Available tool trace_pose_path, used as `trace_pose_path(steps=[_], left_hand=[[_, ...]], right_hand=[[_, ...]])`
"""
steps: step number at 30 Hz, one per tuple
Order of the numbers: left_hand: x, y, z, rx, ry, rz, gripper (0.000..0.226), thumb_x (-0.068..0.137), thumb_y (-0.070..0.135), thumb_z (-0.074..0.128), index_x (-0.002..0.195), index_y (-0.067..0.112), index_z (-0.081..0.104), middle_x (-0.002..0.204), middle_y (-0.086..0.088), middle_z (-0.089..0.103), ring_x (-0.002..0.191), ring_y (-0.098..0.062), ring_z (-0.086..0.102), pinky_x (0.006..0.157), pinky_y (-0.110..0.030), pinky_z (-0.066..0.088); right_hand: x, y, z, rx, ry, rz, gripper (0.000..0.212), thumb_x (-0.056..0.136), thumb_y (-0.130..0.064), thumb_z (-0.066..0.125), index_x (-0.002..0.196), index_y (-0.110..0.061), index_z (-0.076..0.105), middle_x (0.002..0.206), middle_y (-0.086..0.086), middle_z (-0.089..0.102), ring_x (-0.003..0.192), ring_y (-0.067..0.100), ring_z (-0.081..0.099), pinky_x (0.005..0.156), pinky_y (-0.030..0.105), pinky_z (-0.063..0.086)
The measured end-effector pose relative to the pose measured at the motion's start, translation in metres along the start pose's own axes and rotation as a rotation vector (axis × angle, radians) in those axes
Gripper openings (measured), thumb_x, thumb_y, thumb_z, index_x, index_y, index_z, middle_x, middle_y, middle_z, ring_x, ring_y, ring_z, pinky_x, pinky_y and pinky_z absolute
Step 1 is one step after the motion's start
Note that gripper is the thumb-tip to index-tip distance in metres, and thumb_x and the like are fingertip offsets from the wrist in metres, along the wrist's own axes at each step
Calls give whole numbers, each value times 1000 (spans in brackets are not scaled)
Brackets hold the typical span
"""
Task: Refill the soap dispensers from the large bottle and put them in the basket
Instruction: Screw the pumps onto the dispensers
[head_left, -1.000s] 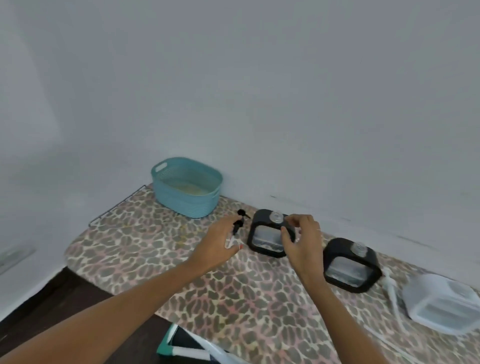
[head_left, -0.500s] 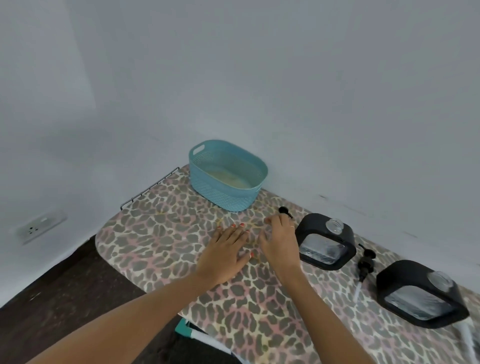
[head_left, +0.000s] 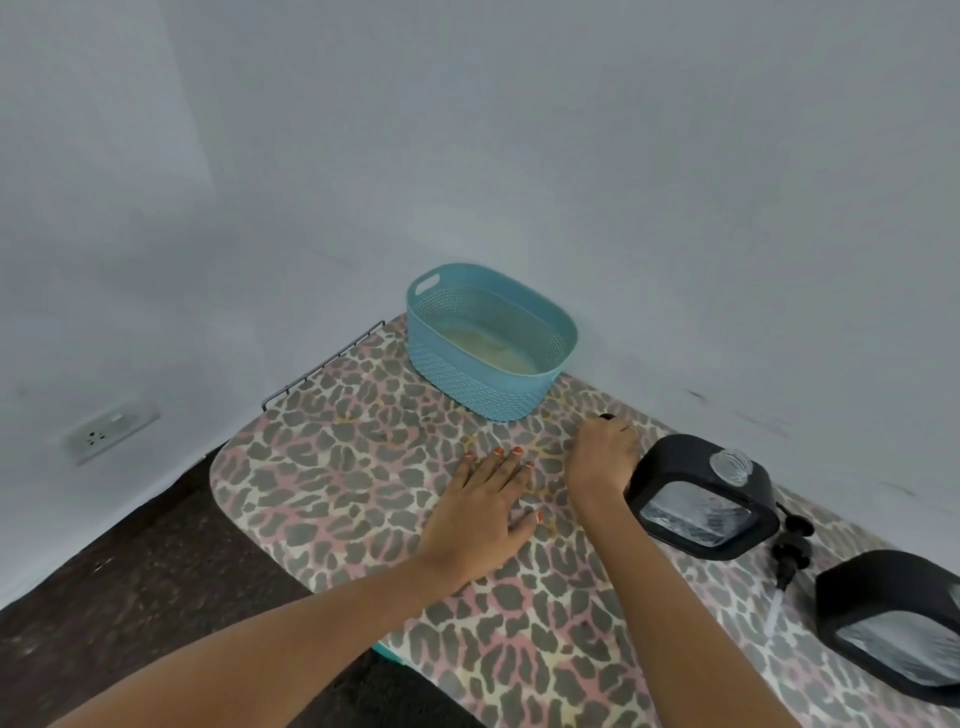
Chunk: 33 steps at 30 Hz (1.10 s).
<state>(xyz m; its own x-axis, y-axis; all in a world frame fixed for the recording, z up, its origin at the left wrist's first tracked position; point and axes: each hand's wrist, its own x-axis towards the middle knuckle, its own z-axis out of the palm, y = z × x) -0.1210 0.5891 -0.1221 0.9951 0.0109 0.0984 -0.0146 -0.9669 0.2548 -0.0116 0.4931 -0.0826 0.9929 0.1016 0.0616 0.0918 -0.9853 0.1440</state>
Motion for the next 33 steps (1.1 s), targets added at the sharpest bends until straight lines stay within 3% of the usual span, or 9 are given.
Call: trace_pose_path(steps=[4,8,14,18,21,25,27,29,33], left_hand=[[1,0,0,15,-3,6,79,79,57,-2,146,20,15,157,2,12,145,-15,6,111,-32,-12],[0,0,0,6,4,6,82,76,58,-5,146,21,15,157,2,12,145,-14,6,111,-31,-11],[0,0,0,-3,-14,-9,71,85,57,5,146,22,14,157,4,11,145,-12,5,115,-31,-8],[0,1,0,-6,-26,4,84,74,60,-4,146,21,19,156,4,15,145,-14,9,114,-31,-7],[0,1,0,-16,-4,8,86,74,60,-3,145,20,24,155,2,19,144,-15,13,112,-32,-8],[1,4,-4,-24,-76,-4,93,67,62,-7,146,21,19,156,3,14,145,-13,8,115,-31,-4],[5,11,-11,-82,-98,-16,84,76,64,3,145,20,21,155,2,17,144,-12,13,117,-30,3],[13,25,-20,-206,-98,-3,67,90,55,32,145,19,21,155,1,20,142,-12,19,116,-28,12],[32,73,-36,-497,-43,20,72,89,46,50,147,22,15,155,2,17,142,-15,20,114,-32,20]], right_hand=[[2,2,-1,-21,-48,10,21,91,6,42,111,5,51,111,20,59,99,26,61,75,29,53],[3,7,-11,122,-68,14,23,89,5,47,112,4,50,110,18,61,99,26,62,75,30,53],[-11,18,-53,374,53,-41,25,92,-4,46,116,-1,44,110,18,59,100,30,59,71,32,45],[-21,39,-89,600,145,-73,36,92,-17,49,124,-3,43,112,18,57,100,32,56,76,36,45],[-27,66,-109,840,246,-84,37,88,-17,55,122,-6,47,109,14,61,92,29,60,76,38,51],[-35,111,-122,1072,316,-39,44,86,-16,60,126,-7,46,116,10,60,100,23,60,83,34,51],[-40,132,-124,1141,347,-8,45,85,-16,61,127,-7,47,118,9,60,102,20,60,84,25,47],[-42,150,-122,1166,374,24,46,85,-16,62,128,-7,48,121,9,59,101,17,60,84,20,43],[-41,174,-118,1186,414,57,36,86,-14,60,121,-7,54,119,8,57,86,10,57,72,5,40]])
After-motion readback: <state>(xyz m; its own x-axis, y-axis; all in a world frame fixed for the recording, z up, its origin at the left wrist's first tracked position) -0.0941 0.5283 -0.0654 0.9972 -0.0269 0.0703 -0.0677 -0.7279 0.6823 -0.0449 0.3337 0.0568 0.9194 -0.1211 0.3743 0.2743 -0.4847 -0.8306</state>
